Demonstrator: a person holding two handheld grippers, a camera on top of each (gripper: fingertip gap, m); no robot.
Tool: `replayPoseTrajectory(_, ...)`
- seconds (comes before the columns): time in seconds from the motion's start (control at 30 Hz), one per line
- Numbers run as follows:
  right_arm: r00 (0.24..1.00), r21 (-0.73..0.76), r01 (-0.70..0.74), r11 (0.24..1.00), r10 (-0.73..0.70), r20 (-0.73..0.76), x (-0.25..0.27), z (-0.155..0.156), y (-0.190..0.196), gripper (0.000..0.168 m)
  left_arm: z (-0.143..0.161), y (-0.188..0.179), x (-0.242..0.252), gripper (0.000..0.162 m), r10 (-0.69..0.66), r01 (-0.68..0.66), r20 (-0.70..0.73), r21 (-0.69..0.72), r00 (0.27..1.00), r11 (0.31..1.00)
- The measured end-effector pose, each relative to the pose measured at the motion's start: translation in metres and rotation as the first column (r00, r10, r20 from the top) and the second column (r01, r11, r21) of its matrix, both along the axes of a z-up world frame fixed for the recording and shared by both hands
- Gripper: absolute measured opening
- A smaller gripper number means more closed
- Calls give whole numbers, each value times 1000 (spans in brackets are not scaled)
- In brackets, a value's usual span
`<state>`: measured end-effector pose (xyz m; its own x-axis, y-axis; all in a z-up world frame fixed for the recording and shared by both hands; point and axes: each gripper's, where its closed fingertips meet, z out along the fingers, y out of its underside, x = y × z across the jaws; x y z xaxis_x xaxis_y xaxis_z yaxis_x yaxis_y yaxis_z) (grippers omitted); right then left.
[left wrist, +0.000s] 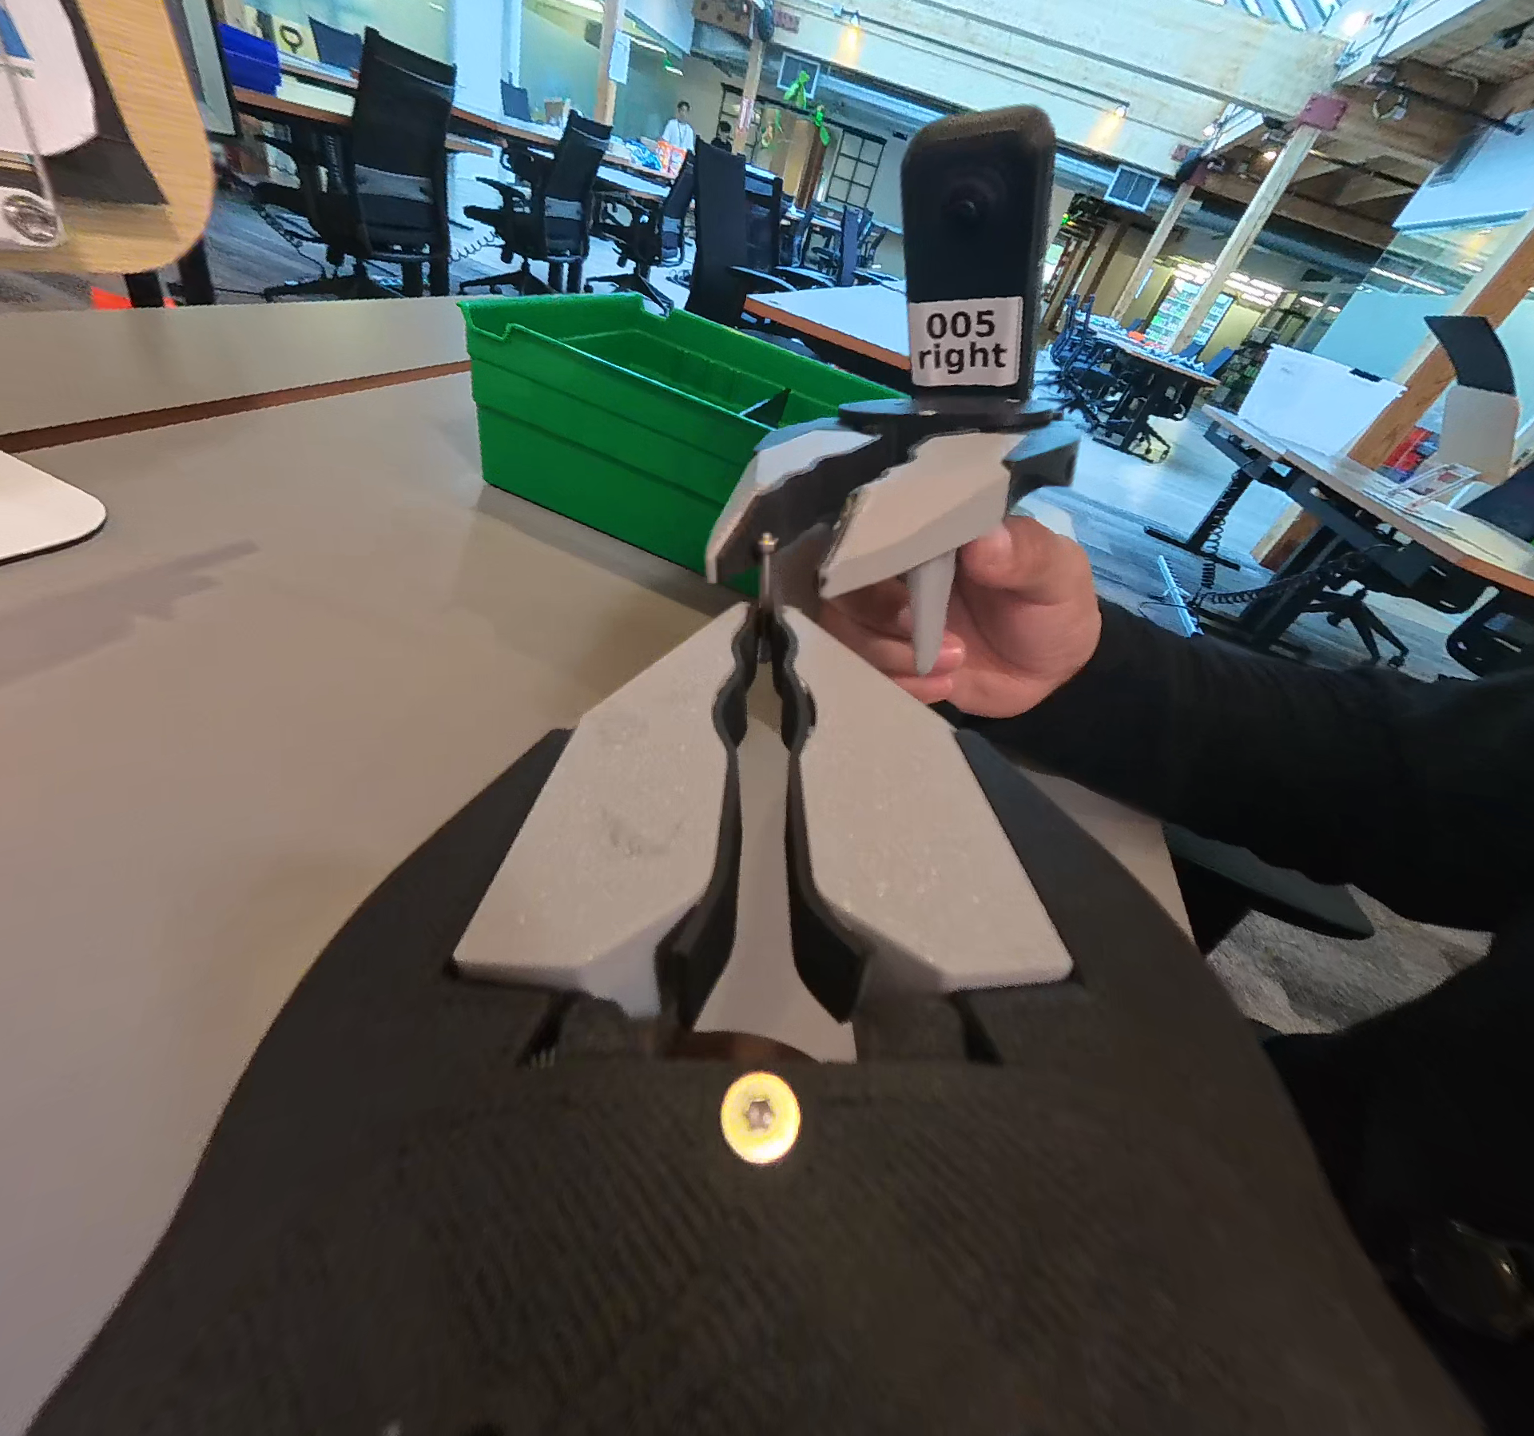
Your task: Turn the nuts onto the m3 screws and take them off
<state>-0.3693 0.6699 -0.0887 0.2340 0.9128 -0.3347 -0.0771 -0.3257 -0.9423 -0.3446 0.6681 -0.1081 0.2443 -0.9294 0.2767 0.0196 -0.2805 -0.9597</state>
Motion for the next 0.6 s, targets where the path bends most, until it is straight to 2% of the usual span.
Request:
replayPoseTrajectory(0.17,999,-4,-5,1000,5,35,-6,-7,0,15,-3,-3,5,0,-7,8,-25,18,1000,1000)
replayPoseTrajectory(0.4,999,3,43,999,-43,-13,14,4,7,16,5,7,-8,0,36,-36,24,1,999,999)
replayPoseTrajectory(0.6,1000,14,27,1000,-27,-1,7,3,3,10,3,4,-5,0,25,-25,8,5,1000,1000)
